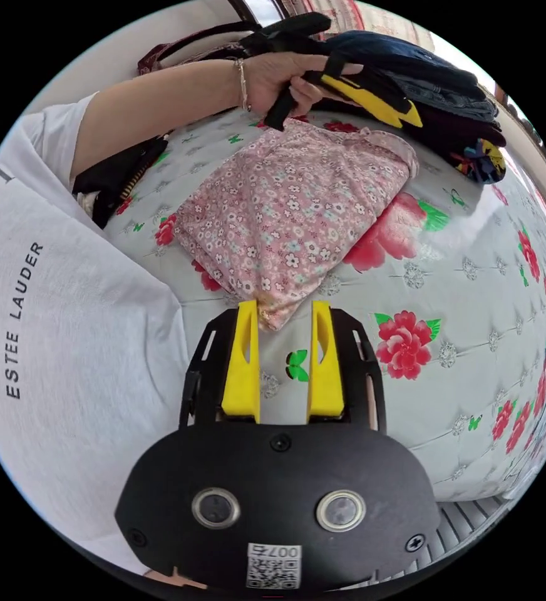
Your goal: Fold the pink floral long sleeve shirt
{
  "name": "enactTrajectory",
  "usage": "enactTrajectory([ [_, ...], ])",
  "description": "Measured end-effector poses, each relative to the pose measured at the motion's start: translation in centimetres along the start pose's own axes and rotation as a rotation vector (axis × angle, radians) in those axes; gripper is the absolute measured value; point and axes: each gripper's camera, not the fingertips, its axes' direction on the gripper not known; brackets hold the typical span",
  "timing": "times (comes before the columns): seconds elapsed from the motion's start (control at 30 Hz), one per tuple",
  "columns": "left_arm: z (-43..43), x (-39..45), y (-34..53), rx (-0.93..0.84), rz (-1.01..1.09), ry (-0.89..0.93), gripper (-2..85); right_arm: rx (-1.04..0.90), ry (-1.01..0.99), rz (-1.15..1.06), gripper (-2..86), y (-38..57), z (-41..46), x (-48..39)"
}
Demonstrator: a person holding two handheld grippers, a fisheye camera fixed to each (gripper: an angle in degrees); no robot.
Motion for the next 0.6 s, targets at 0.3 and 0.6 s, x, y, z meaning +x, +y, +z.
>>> enactTrajectory([
  [0.3,4.9,-1.3,-1.0,-0.106,-0.008,-0.184,3.8,0.052,-0.094,0.155,3.9,2.0,-2.8,2.6],
  [0.6,-10.5,-1.3,14.8,0.147,-0.304,-0.155,9.3,0.329,-0.435,0.558,9.7,4.7,-4.2,14.6],
])
